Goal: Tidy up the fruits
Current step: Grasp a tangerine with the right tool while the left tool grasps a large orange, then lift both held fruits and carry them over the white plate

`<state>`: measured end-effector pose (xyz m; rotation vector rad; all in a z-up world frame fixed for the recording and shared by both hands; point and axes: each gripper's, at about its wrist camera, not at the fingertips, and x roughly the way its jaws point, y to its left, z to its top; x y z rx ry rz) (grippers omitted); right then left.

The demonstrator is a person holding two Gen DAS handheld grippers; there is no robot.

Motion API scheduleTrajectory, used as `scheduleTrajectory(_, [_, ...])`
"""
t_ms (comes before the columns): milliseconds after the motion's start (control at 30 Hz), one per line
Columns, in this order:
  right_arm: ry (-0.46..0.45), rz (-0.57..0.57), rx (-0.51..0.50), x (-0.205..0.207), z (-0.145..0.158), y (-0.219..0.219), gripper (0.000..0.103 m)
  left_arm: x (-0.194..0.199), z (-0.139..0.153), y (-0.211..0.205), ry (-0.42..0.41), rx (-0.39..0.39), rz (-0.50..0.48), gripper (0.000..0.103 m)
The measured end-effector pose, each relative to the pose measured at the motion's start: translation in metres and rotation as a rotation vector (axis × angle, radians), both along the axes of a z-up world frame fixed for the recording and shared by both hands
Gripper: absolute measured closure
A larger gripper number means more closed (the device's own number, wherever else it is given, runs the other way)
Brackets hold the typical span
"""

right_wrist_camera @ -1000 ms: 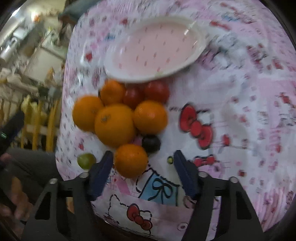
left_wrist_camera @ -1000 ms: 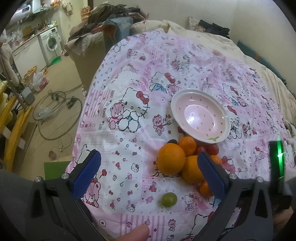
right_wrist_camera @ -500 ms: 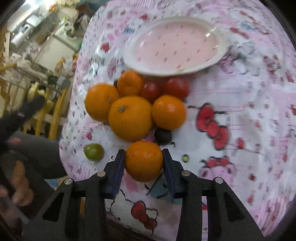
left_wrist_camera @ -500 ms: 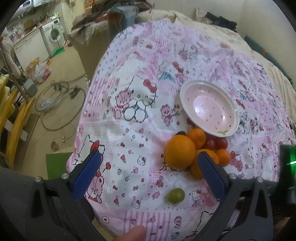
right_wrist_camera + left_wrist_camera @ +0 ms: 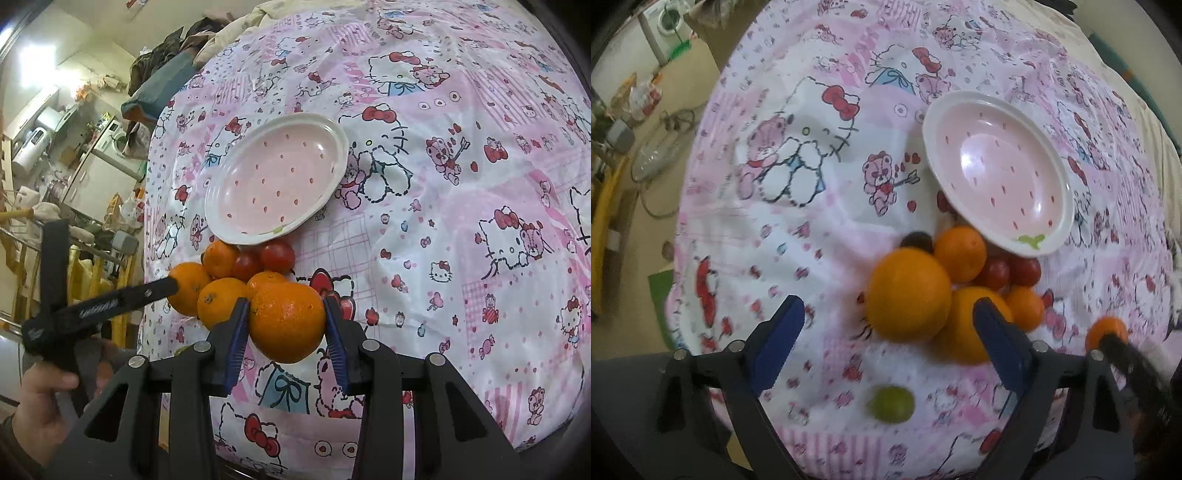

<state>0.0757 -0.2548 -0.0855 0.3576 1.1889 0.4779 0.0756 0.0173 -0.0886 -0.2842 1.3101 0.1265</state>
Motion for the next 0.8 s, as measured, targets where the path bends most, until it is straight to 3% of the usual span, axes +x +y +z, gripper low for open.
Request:
scheduleTrajectory(100, [-0.001,0.000,0.008,0.001,-0.001,0.002,0.062,0.007,-0.010,0.003,0.031,-0.032,0.018,0.024])
scheduleTrajectory(267, [-0.002,0.002,0.010,-0.001,0.001,0.000,0.062,0.009,-0.028,0.004,0.061,-0.063,0.041,0.024])
scheduleTrajectory(300, [0.001,0.001,0.007,0.000,0.000,0.000,0.062,0.009,-0.027,0.004,0.055,-0.071,0.044,0.030])
scheduleTrajectory(333, [0.005,-0.003,0.005,0.000,-0.001,0.000,0.062,0.010,-0.027,0.003,0.047,-0.096,0.039,0.047])
scheduleTrajectory(367, [0.009,-0.006,0.005,0.000,-0.002,-0.001,0.062,0.011,-0.026,0.000,0.044,-0.114,0.026,0.050])
scheduleTrajectory(500, [0.007,-0.004,-0.002,0.000,-0.003,0.001,0.062,0.010,-0.022,-0.009,0.035,-0.063,-0.017,0.052])
scheduleTrajectory(800, [-0.014,-0.010,-0.003,0.000,0.000,-0.001,0.062,0.003,-0.007,-0.011,0.005,-0.047,-0.045,0.055])
